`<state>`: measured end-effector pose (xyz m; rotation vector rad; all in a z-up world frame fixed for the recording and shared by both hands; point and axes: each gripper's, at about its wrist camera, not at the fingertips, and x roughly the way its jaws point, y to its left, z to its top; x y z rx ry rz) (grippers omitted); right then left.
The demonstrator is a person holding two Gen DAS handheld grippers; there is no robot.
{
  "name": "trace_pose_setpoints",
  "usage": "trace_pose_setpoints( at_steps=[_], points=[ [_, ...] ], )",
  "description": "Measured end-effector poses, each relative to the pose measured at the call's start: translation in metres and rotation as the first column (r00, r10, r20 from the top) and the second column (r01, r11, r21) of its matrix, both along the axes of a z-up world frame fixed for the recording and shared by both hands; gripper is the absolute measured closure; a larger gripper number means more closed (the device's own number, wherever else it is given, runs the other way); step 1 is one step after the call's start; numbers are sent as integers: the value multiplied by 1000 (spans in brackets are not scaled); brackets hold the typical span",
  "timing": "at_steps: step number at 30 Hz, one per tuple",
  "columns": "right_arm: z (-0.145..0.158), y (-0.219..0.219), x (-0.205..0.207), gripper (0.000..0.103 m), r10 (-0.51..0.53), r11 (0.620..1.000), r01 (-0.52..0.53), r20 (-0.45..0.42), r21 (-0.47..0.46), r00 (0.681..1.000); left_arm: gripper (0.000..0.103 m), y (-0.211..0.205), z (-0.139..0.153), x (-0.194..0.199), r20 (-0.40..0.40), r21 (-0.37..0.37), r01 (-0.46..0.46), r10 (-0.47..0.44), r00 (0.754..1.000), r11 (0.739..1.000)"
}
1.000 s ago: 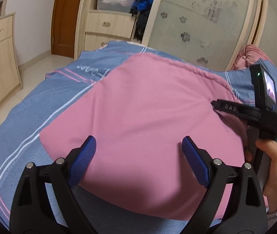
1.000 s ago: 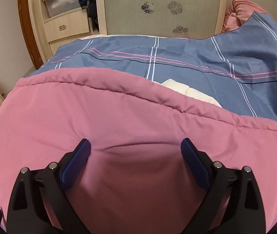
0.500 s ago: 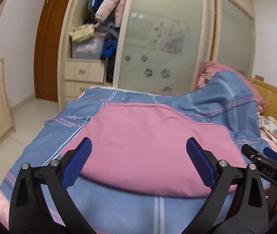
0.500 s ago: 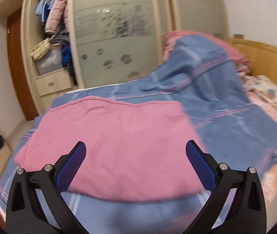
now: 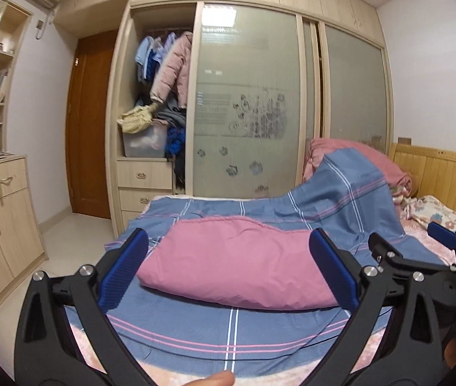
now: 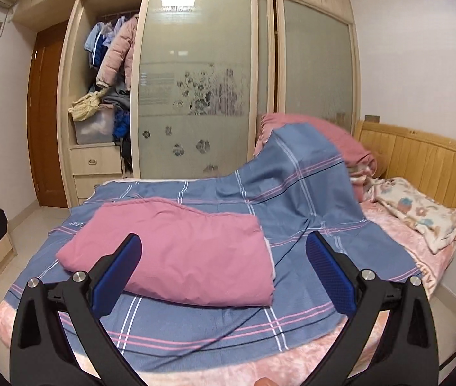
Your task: Fold large clothes
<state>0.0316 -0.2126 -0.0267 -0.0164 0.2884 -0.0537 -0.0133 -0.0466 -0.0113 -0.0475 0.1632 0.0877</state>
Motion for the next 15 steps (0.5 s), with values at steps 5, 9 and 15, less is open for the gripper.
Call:
trace_pose_setpoints(
  at_steps=[5,9,15],
  points=[
    [10,1,-28,1,-9,1000,9,-3,15,1000,2,-7,15,-34,-3,-8,-3,3,1000,1000],
    [15,1,-41,1,-3,1000,3,9,18,1000,2,-12,21,-49,6,21,-12,12,1000,1000],
    [18,5,-51,1,3,1000,-3,13,15,1000,2,-19,26,-56,10,40,-1,0,1000,999]
  ],
)
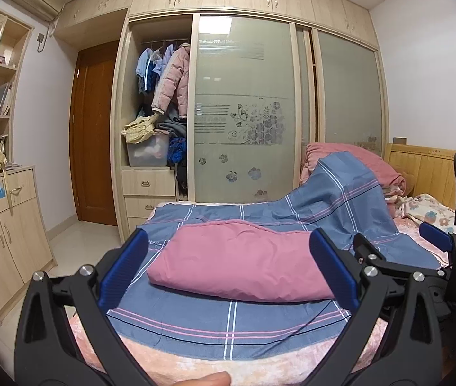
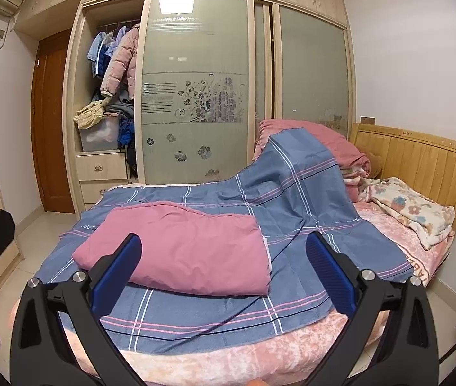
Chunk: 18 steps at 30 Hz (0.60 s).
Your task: Fold large clothes
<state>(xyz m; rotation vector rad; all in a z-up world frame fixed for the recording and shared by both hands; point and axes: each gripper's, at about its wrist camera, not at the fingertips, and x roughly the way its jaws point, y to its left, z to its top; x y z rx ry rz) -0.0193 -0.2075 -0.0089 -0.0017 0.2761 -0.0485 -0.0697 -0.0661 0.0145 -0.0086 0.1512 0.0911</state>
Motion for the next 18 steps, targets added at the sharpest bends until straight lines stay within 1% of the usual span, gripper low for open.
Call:
trace_pose_setpoints(
  at_steps=[18],
  points=[
    [-1,2,-4,1,-1,1000,1,-11,-3,1000,2,-5,0,1,-14,12,9,-9,1000,1000]
  ],
)
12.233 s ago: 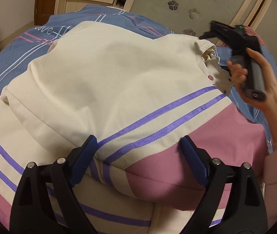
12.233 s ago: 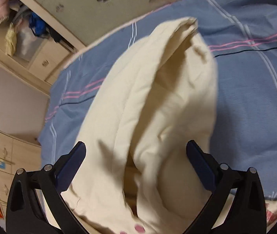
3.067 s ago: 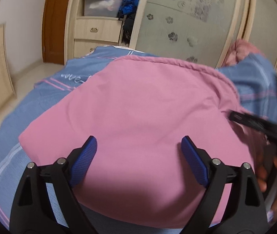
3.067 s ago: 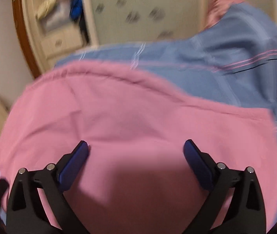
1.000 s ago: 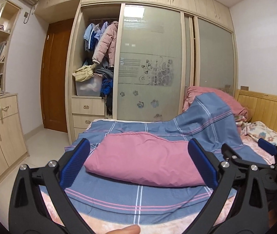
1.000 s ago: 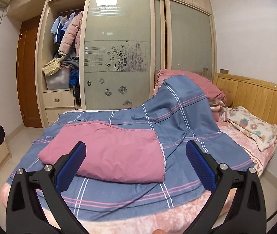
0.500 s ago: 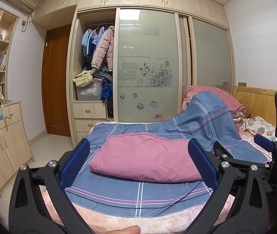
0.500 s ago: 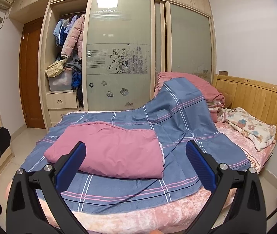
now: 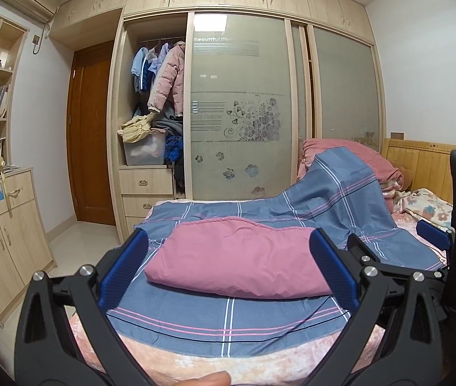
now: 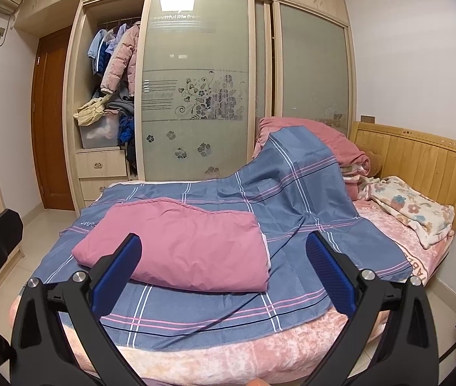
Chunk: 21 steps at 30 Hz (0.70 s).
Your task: Fold large clothes
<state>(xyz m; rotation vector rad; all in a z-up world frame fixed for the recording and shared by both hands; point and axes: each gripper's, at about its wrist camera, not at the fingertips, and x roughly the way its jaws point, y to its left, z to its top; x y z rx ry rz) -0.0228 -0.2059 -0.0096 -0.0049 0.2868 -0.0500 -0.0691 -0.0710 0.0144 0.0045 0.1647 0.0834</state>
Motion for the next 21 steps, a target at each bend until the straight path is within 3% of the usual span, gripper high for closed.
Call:
trace_pose_setpoints(
  at_steps=[21],
  points=[
    [-1,2,-1,1,9,1000,-9,-8,-1,1000,2,-2,-2,0,-4,3,-2,2,1000,1000]
  ],
)
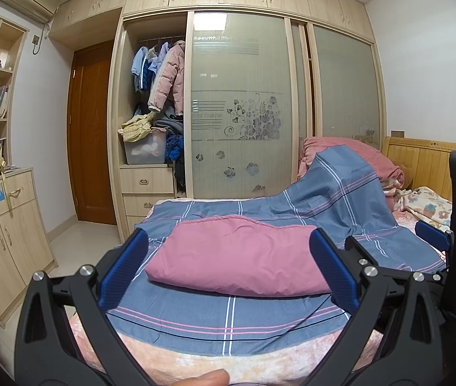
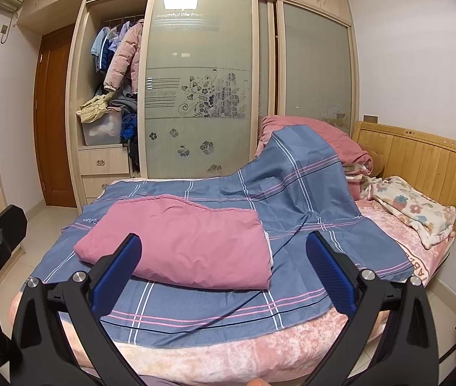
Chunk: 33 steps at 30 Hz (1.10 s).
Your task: Fold large clothes
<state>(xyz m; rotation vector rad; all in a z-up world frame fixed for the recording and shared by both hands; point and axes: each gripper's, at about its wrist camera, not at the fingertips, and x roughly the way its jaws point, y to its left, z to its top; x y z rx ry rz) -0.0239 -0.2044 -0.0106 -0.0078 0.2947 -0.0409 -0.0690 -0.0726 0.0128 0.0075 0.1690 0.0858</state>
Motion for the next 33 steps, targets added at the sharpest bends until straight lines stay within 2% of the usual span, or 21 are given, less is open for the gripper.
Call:
trace_pose_setpoints(
  at_steps=[33],
  points=[
    [-16,-1,15,1,19,1000,-20,-44,-12,999,2,10,-16,18,-57,3,17,-17,998,1000]
  ],
)
